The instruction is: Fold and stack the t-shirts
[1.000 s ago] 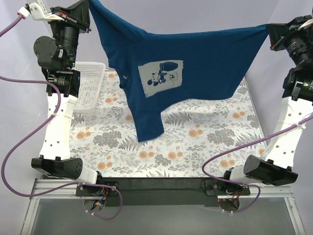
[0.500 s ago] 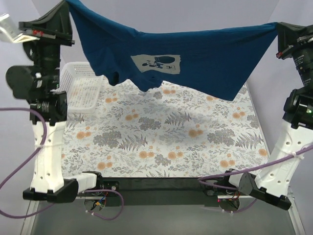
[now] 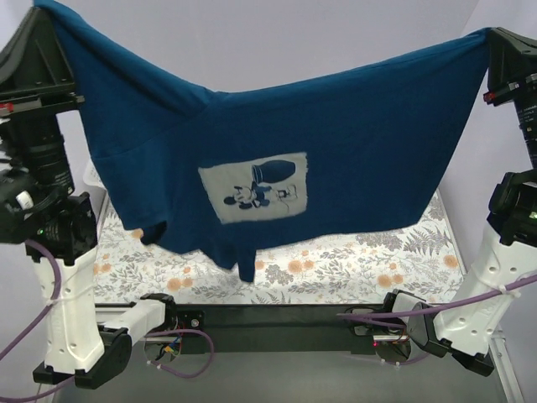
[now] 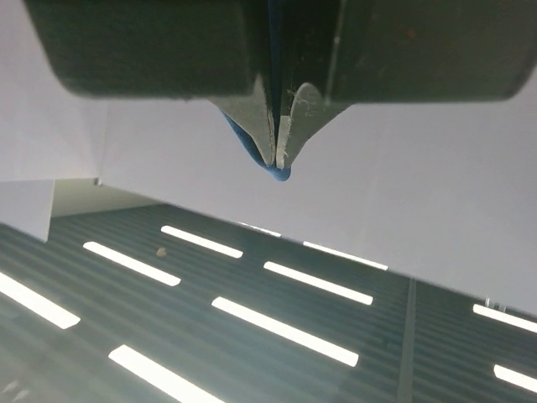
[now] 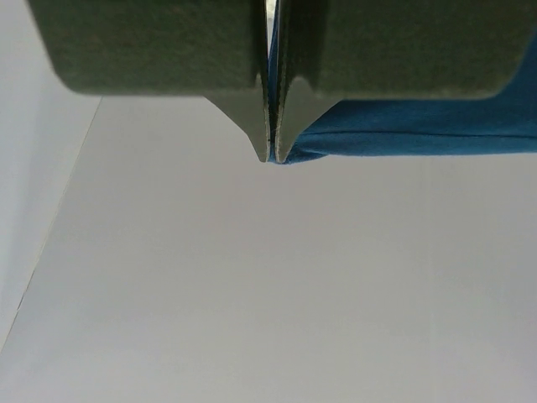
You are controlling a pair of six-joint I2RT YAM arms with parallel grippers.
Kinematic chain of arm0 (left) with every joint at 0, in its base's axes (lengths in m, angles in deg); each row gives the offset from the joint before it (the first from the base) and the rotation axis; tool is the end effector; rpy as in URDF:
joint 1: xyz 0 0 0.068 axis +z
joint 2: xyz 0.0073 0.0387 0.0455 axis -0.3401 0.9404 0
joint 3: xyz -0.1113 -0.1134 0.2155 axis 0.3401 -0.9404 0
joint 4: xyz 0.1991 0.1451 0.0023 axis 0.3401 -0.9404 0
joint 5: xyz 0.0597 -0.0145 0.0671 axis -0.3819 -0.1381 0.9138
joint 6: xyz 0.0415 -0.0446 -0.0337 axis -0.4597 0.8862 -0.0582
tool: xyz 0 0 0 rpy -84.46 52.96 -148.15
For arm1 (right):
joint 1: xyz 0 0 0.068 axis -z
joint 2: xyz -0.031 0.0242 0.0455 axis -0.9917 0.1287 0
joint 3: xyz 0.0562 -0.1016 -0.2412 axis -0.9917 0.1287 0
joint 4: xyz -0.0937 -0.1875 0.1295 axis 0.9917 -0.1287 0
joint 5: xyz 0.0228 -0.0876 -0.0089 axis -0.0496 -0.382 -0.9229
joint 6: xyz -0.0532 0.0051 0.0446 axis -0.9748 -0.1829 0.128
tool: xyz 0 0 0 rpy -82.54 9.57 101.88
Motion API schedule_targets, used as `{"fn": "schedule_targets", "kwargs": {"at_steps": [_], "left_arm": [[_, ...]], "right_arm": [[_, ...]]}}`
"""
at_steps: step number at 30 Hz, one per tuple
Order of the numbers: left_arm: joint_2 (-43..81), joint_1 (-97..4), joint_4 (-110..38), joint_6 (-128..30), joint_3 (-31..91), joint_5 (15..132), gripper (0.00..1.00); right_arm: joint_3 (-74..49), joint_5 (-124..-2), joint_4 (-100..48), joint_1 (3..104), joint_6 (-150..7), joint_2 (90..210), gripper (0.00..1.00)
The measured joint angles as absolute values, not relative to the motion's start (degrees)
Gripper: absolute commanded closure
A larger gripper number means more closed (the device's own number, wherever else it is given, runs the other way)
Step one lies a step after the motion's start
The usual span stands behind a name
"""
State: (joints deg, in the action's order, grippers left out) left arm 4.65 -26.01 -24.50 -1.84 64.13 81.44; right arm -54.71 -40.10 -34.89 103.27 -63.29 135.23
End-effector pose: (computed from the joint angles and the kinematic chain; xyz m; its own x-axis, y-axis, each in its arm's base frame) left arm 0.0798 -0.0090 0.6568 0.3473 -0.8977 -0.2713 0.7854 0.4365 -0.4389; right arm 0.1065 -0.0095 0.6494 0.5919 0.0133 -0.8059 -0.2078 0.9686 -0.1367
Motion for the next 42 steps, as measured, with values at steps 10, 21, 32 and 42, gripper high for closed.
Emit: {"fn": "schedule_targets", "kwargs": {"at_steps": [10, 21, 32, 42], "left_arm": [[11.5, -26.1, -21.8, -2.7, 44.7, 82.8, 1.00], [31.4, -26.1, -10.5, 0.1, 25.2, 80.1, 1.00], [55.8, -27.0, -10.8, 0.3, 32.9, 77.4, 1.00], [57.0, -27.2, -9.6, -2.7, 35.9, 76.4, 1.00]], "right_arm": [[-24.6, -33.8, -27.4, 103.3, -62.2, 134.5, 0.99], [3.9, -36.3, -19.0, 96.3, -68.3, 144.4, 0.99], [-2.1, -46.9, -11.6, 91.1, -71.7, 169.9, 0.99], [-7.1, -49.5, -7.9, 91.2, -70.5, 175.0, 0.99]]}}
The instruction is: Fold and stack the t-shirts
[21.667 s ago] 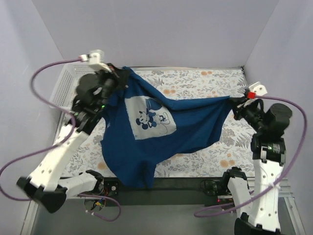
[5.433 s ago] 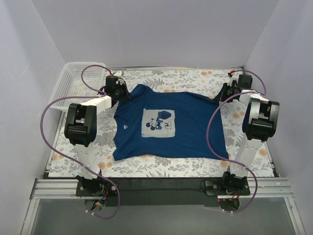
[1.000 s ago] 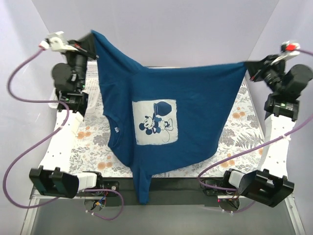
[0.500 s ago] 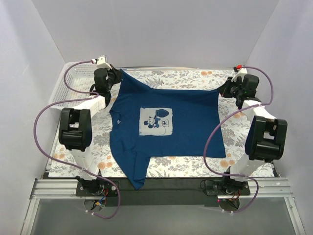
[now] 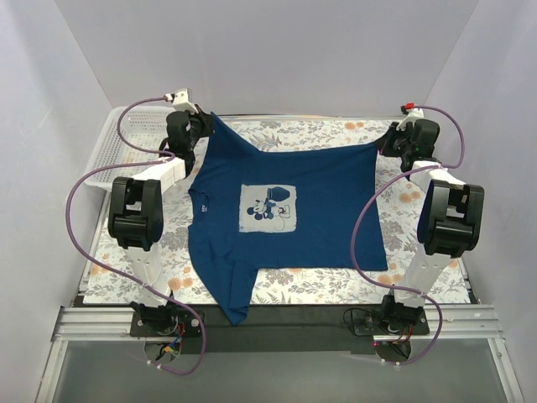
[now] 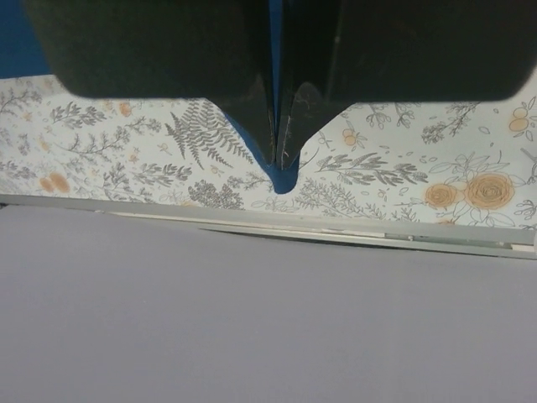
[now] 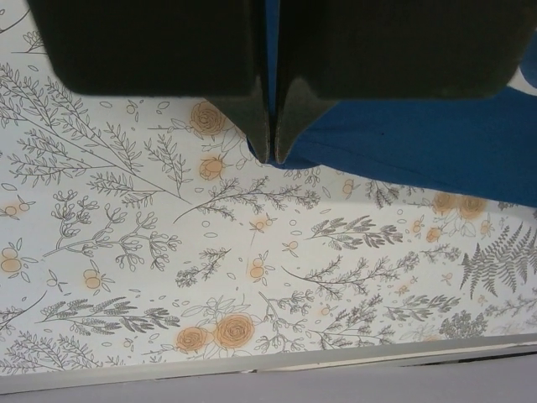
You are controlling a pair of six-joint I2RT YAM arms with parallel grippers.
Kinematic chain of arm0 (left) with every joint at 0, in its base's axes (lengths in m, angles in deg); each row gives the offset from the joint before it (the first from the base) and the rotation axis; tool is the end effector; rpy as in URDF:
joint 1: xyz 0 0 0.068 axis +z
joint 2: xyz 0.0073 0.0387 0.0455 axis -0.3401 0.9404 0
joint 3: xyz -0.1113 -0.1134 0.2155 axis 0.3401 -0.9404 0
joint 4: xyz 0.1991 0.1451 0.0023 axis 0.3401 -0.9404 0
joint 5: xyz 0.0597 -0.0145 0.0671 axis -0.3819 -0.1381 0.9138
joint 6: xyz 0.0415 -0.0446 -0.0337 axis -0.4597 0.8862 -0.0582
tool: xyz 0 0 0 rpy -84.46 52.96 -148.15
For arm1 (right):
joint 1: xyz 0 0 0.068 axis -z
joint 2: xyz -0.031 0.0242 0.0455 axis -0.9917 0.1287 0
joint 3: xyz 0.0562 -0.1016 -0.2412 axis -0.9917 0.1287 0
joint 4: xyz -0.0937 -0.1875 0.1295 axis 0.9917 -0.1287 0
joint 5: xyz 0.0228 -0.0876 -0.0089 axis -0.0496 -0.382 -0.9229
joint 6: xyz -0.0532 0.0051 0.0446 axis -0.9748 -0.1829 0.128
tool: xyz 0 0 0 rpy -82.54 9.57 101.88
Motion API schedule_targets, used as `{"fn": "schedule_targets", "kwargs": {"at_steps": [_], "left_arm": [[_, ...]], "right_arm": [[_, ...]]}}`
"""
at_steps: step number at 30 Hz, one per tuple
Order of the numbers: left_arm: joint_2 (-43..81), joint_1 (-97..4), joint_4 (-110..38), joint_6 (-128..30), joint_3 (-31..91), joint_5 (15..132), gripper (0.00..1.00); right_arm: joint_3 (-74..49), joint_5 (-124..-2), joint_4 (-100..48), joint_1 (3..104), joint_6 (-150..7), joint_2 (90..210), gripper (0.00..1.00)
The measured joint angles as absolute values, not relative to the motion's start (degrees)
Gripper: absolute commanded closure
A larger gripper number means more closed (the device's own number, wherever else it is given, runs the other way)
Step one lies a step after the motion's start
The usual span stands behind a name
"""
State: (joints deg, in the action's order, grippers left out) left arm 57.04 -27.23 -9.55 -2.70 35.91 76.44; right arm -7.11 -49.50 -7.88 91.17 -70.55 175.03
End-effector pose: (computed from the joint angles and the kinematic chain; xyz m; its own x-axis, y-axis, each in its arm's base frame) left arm 0.4694 -0.0659 0.2526 -0.2469 -0.8191 -0.5178 0.0176 0.5304 -0.8475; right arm 0.4316 -0.0444 0.2366 -0.3364 0.1757 -0.9252 -0.1552 0.9586 0.2385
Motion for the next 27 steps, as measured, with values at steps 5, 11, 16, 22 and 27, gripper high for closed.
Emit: {"fn": "schedule_targets", "kwargs": {"at_steps": [5, 11, 16, 22, 27], "left_arm": [[54.8, -27.2, -9.0, -5.4, 30.8, 76.0, 1.00], [51.1, -27.2, -9.1, -8.0, 25.5, 75.4, 1.00], [45.3, -26.9, -8.3, -8.4, 22.3, 74.7, 1.00], [38.7, -26.0, -6.6, -8.4, 19.5, 73.0, 1.00], [36.7, -25.6, -6.7, -8.8, 18.0, 71.6, 1.00]], "right_arm": [[-7.1, -49.0, -7.6, 91.3, -70.0, 175.3, 0.99], [-6.1, -44.7, -6.6, 92.3, -70.1, 175.2, 0.99], [-4.4, -40.2, -6.6, 92.7, -70.9, 175.2, 0.99], [-4.2, -36.4, -6.2, 92.7, -71.1, 175.2, 0.99], [-3.3, -34.4, -5.5, 92.9, -71.0, 174.7, 0.99]]}}
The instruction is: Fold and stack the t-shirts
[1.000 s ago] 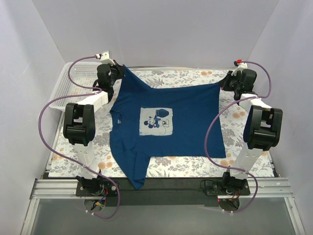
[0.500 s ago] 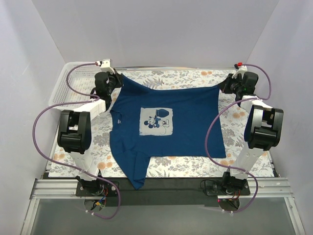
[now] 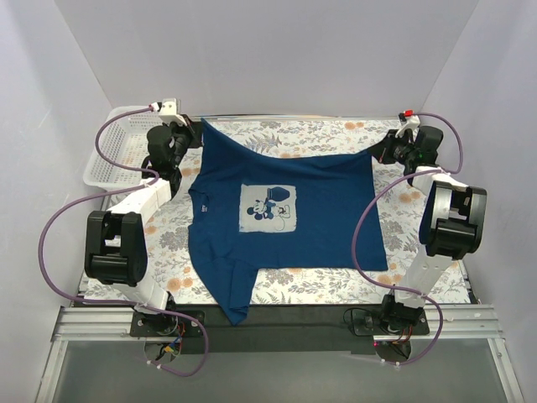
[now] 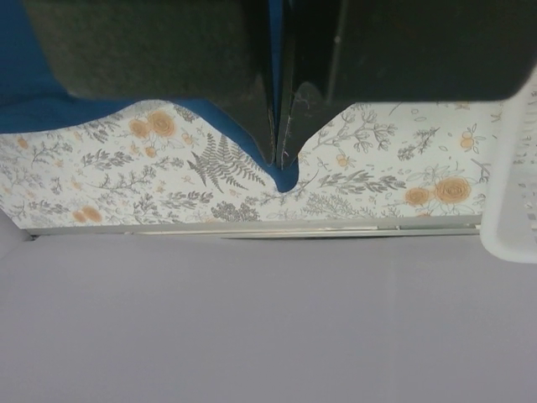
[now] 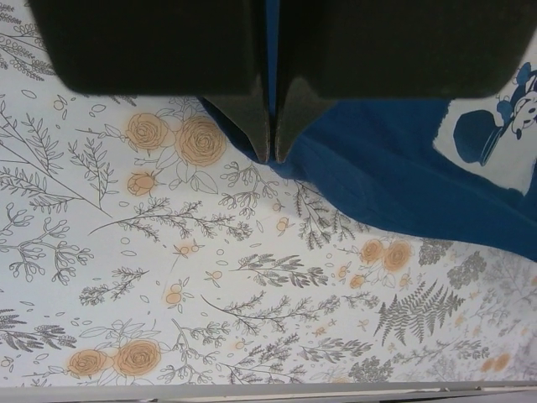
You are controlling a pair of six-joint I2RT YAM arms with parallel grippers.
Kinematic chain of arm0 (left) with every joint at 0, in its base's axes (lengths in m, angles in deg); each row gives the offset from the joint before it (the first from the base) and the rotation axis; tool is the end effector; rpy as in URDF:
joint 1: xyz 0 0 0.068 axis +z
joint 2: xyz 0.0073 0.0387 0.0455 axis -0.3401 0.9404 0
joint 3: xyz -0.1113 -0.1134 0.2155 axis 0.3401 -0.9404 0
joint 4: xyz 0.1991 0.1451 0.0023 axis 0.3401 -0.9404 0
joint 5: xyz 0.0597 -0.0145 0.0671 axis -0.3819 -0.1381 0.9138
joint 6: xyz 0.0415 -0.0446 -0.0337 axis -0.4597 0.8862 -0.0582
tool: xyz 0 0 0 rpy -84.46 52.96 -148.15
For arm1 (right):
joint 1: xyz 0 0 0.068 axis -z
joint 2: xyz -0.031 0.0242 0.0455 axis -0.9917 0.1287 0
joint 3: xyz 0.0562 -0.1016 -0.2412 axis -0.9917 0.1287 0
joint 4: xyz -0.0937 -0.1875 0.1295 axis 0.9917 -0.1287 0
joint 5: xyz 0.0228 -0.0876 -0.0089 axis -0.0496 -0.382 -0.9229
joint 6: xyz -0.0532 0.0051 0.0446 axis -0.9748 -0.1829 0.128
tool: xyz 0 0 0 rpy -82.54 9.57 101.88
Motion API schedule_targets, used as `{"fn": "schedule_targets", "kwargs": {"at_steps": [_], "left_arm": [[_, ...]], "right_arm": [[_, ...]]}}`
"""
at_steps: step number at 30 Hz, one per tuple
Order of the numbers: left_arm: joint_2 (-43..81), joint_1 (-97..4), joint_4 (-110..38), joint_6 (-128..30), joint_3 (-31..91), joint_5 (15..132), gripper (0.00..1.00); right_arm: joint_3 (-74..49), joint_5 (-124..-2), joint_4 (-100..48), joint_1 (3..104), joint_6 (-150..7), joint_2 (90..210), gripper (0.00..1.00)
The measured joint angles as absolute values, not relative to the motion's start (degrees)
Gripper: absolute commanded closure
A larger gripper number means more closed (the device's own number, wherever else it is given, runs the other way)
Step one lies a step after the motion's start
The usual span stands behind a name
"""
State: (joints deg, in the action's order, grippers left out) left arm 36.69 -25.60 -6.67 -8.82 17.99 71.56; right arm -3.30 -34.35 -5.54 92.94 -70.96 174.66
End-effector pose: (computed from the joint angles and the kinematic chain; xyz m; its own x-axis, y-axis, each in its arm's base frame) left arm 0.3856 -0.0488 0.2951 -0.2307 -0.7545 -0.6143 0.1501 0.5962 -0.7887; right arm 0.4179 -0.0422 0.2241 -0.3771 0.1717 -0.9101 -0.3588 0.8789 0.3144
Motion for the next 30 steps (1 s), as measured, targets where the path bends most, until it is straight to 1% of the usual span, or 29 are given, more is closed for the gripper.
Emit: {"fn": "schedule_targets", "kwargs": {"at_steps": [14, 25, 30], "left_arm": [[40.5, -25.6, -10.7, -9.5, 17.6, 70.1, 1.00], [40.1, -24.5, -10.6, -10.3, 17.2, 70.2, 1.00], [38.4, -24.2, -9.6, -10.3, 14.7, 70.1, 1.00]], "right_arm": [[-1.4, -28.4, -0.2, 95.5, -65.3, 173.1, 0.99], [-0.5, -23.3, 2.3, 98.4, -63.1, 173.1, 0.99], [-0.5, -21.6, 2.6, 98.8, -62.8, 173.2, 0.99]]}}
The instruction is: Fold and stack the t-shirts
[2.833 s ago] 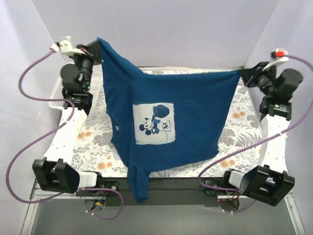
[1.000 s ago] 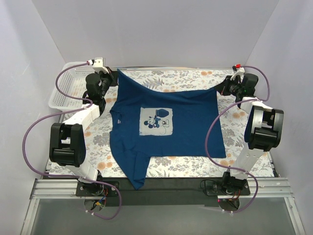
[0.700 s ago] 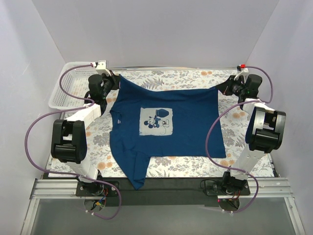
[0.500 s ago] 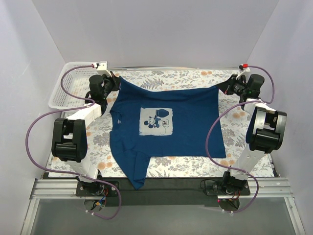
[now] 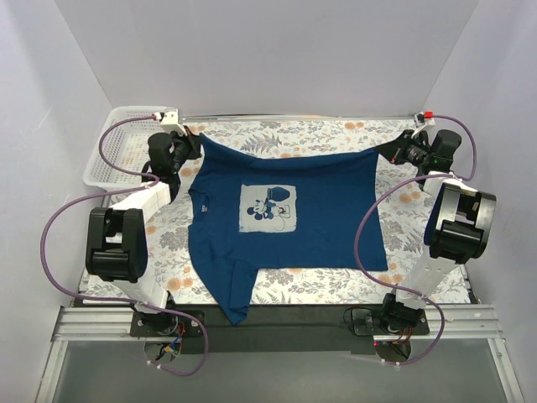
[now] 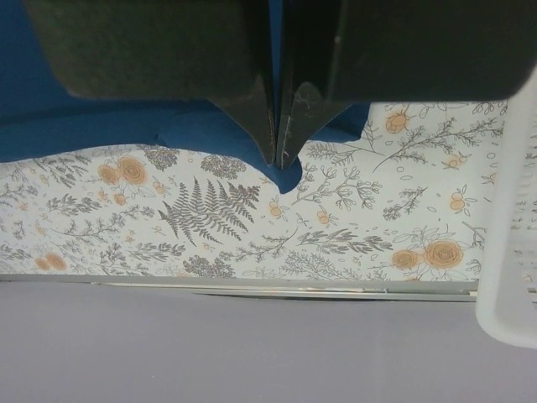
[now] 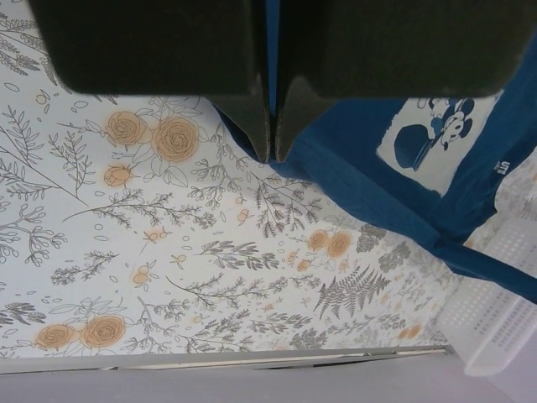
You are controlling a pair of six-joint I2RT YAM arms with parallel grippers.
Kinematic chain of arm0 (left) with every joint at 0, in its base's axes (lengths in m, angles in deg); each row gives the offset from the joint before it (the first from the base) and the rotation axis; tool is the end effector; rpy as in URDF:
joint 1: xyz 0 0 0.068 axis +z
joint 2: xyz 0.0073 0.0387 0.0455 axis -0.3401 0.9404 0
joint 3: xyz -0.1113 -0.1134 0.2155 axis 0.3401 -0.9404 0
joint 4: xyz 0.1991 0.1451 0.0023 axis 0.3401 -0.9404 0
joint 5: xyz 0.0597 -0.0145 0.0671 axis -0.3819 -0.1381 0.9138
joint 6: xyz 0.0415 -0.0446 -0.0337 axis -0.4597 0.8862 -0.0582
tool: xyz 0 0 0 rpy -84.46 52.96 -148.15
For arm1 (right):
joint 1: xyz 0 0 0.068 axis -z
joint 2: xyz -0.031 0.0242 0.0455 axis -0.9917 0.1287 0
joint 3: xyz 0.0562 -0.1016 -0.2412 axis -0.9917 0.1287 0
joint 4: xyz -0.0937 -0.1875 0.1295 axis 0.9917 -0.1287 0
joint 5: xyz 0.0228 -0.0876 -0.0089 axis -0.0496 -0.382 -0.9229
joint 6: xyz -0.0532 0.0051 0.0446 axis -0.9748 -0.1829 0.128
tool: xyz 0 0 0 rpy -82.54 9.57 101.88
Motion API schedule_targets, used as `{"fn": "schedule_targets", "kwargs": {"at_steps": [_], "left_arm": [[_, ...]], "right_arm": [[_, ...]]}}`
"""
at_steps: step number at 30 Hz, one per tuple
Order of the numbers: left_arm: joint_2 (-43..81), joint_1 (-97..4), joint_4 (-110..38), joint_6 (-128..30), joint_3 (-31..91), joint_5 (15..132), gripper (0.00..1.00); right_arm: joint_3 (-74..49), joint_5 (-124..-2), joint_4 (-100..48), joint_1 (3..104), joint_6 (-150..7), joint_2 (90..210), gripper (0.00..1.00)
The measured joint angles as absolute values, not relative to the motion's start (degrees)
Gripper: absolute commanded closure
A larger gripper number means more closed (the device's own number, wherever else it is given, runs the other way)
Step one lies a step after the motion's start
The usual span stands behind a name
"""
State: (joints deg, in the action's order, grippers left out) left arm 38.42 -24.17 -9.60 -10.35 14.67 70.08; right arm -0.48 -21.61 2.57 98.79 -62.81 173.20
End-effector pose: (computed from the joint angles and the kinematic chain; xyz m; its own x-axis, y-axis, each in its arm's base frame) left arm 0.3850 -0.0404 0.2571 -0.3135 -0.7321 -0.6048 0.0488 0.6236 -0.7802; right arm 0.4014 -0.0721 0.2361 -0.3437 0.2809 -0.8961 -0.4485 0.7893 0.4194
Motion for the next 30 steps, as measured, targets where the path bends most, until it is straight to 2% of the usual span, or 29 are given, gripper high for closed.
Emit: {"fn": "schedule_targets", "kwargs": {"at_steps": [30], "left_arm": [[22.3, -23.8, -7.9, -10.3, 0.2, 66.2, 1.00]], "right_arm": [[4.0, -16.8, 4.8, 101.7, -62.3, 173.2, 0.99]]}}
